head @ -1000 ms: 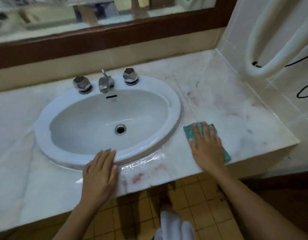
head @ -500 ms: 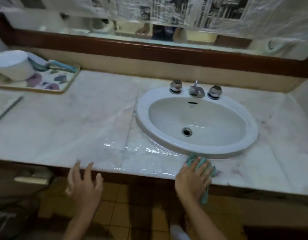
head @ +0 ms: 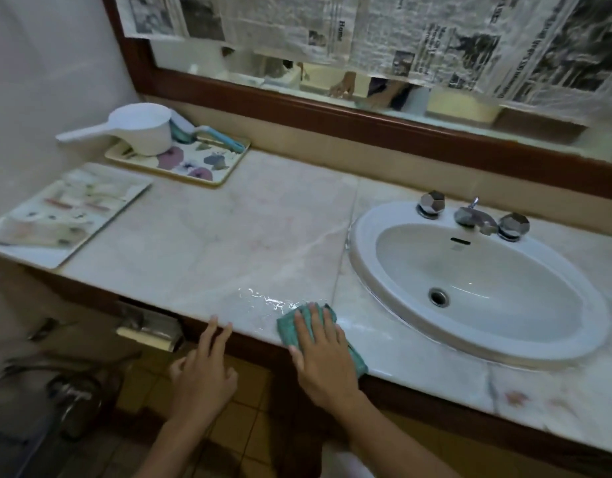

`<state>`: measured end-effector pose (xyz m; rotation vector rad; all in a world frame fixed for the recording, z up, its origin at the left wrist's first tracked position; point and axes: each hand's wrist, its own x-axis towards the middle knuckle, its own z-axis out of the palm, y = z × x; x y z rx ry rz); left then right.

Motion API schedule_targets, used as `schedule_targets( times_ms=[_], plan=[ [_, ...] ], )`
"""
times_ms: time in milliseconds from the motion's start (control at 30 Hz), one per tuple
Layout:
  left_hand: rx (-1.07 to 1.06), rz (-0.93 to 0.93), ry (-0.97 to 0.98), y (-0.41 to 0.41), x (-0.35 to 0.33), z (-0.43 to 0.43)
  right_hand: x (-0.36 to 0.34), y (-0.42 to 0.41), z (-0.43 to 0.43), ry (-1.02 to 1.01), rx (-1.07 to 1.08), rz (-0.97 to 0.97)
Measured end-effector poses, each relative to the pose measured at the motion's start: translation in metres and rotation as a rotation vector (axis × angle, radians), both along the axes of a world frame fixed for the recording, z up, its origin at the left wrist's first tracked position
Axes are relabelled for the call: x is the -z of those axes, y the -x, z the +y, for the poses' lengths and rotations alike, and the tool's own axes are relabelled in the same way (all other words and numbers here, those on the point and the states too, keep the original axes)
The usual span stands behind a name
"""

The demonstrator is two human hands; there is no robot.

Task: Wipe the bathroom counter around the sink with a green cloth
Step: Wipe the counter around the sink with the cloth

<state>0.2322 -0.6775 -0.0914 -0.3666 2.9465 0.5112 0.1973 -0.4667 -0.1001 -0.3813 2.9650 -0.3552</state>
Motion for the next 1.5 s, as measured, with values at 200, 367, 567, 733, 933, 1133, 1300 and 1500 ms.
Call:
schedule_targets(
  times_ms=[200, 367, 567, 733, 933, 1133, 1300, 1500],
  plan=[
    [0.011, 0.008, -0.08, 0.003, 0.0, -0.005, -0.002, 0.05, 0.062, -0.063, 0.199, -0.024],
    [-0.023, -0.011, -0.164, 0.007, 0.0, -0.003, -0.001, 0.123, 0.019, -0.073, 0.297, 0.033],
    [-0.217, 0.231, -0.451, 0.025, 0.001, -0.02, 0.003, 0.116, -0.084, 0.026, 0.168, 0.011],
    [-0.356, 0.398, -0.307, 0.07, -0.004, -0.056, 0.003, 0.06, -0.043, 0.017, -0.221, 0.032],
    [-0.301, 0.064, -0.091, 0.095, 0.005, -0.091, 0.001, 0.161, 0.015, -0.042, 0.112, 0.018],
    [-0.227, -0.028, -0.051, 0.089, 0.008, -0.1, -0.001, 0.24, -0.059, -0.062, 0.343, -0.021],
    [-0.263, 0.054, -0.029, 0.087, 0.01, -0.094, 0.002, 0.136, -0.135, 0.08, -0.11, -0.02],
    [-0.283, 0.085, -0.095, 0.088, 0.012, -0.092, -0.003, 0.121, -0.007, 0.008, -0.283, 0.0]
  ],
)
